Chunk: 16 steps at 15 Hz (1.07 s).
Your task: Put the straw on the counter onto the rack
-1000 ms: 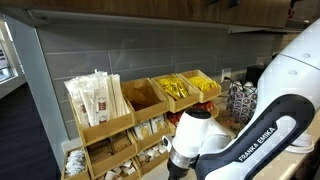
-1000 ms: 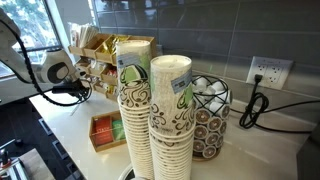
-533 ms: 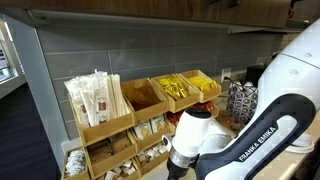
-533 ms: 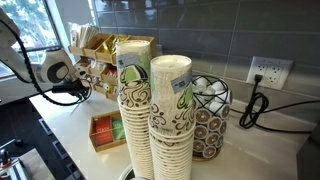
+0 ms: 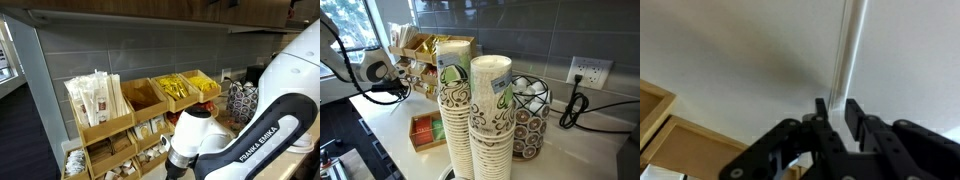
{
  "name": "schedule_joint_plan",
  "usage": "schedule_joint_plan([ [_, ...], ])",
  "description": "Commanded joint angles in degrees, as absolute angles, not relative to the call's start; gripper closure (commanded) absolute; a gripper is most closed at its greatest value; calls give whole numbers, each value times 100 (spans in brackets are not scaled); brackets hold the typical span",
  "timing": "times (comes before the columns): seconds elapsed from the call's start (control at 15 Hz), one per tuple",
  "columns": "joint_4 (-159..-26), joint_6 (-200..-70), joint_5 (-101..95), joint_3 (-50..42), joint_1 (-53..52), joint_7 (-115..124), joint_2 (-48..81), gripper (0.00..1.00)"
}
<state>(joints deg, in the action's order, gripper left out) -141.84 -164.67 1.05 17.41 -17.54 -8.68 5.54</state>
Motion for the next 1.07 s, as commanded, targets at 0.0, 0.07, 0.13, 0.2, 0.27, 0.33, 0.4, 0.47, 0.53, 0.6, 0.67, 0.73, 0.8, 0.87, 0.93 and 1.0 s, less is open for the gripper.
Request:
schedule_joint_plan([
  [0.0,-14164,-16521,142,1831,-1715,-882,644,72],
  [0.07,-14154,-16518,160,1846,-1710,-903,668,72],
  [0.13,-14141,-16515,182,1861,-1706,-925,696,72],
  [0.2,-14137,-16510,199,1874,-1701,-942,711,72],
  [0.27,-14131,-16507,205,1883,-1698,-949,731,72],
  [0.33,-14128,-16509,211,1893,-1692,-959,749,72],
  [0.4,-14128,-16508,213,1899,-1688,-962,765,72],
  [0.47,-14128,-16509,217,1904,-1683,-968,778,72],
  [0.53,-14127,-16514,232,1912,-1675,-983,796,73],
  [0.6,-14117,-16519,241,1915,-1670,-993,807,75],
  [0.67,-14112,-16526,245,1915,-1665,-1000,816,95],
  [0.73,-14109,-16531,255,1920,-1661,-1010,817,94],
  [0.8,-14112,-16533,255,1919,-1657,-1018,812,95],
  [0.87,-14110,-16533,254,1919,-1650,-1029,801,100],
  [0.93,-14110,-16527,254,1921,-1644,-1032,791,100],
  [1.0,-14115,-16527,274,1933,-1637,-1049,751,100],
])
